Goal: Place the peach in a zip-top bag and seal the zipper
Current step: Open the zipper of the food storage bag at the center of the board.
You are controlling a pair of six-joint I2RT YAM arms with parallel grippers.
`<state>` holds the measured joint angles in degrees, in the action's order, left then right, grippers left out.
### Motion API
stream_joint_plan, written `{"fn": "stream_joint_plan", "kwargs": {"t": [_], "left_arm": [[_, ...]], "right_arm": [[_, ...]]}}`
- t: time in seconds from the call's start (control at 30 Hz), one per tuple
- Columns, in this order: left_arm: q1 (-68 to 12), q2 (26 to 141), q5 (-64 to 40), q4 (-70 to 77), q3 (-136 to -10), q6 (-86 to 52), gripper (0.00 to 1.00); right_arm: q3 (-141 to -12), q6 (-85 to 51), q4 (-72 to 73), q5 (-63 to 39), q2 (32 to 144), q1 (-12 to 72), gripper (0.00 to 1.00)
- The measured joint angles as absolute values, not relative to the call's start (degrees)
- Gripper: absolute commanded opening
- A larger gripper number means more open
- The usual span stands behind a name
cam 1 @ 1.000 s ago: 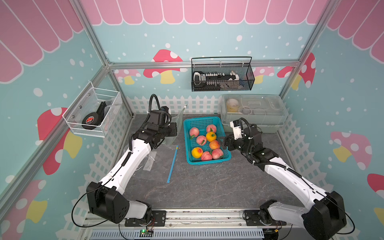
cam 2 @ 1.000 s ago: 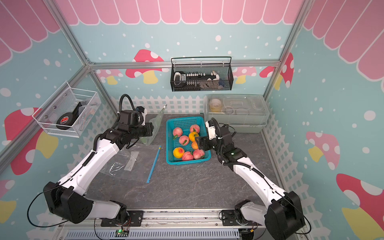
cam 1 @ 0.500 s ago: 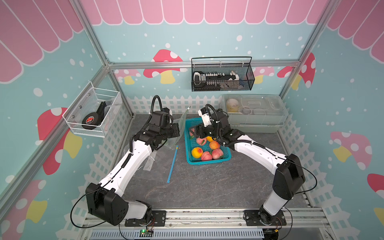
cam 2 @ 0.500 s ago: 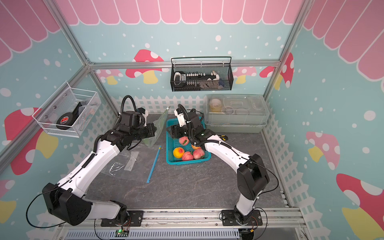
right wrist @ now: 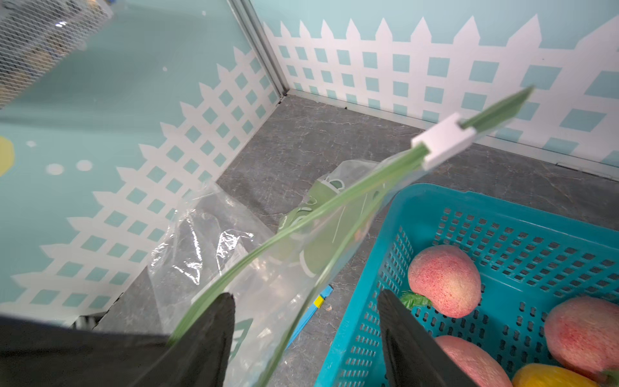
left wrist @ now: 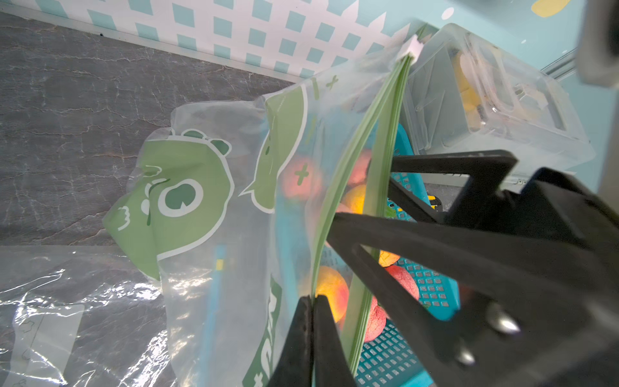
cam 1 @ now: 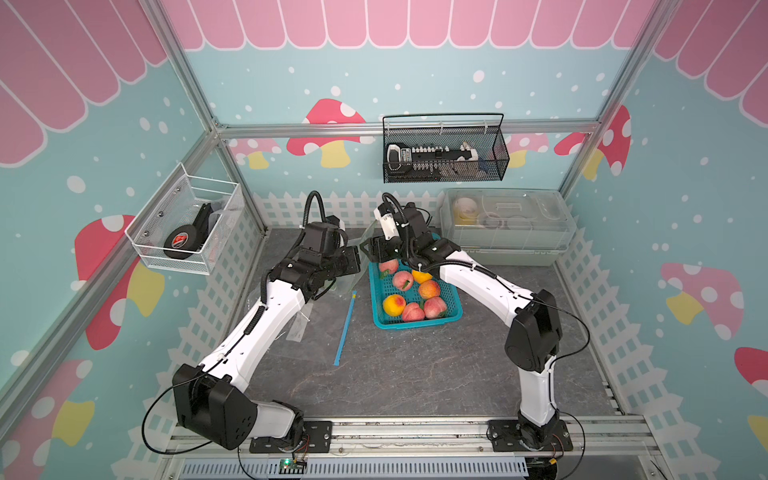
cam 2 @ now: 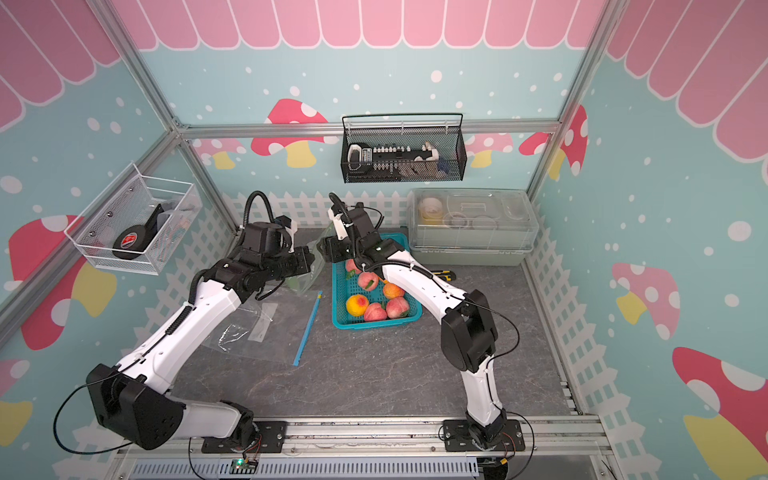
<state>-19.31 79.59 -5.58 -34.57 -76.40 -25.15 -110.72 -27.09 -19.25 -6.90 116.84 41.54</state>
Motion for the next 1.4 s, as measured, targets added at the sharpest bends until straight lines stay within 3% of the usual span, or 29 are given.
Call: {"fn": "stream_joint_plan", "kwargs": {"t": [0.33,0.7,1.4], "left_arm": [[-19.3,78.1,-1.5,-33.3,-76.4,-26.5,0.0],[-20.1,74.4,10.9,-33.2,-75.4,-27.0,0.0],[-23.0,75.9,16.5,-34.0,-75.4,-24.6,0.0]], "right_arm": [[-129.6,-24.9,-35.8,6.6,128.2,44.1,0.66],[-131.3,-24.4,-43.6,18.6,128.5,44.4,0.65],[-131.4,-24.2,-45.1,16.6,128.5,44.4,0.7]]}}
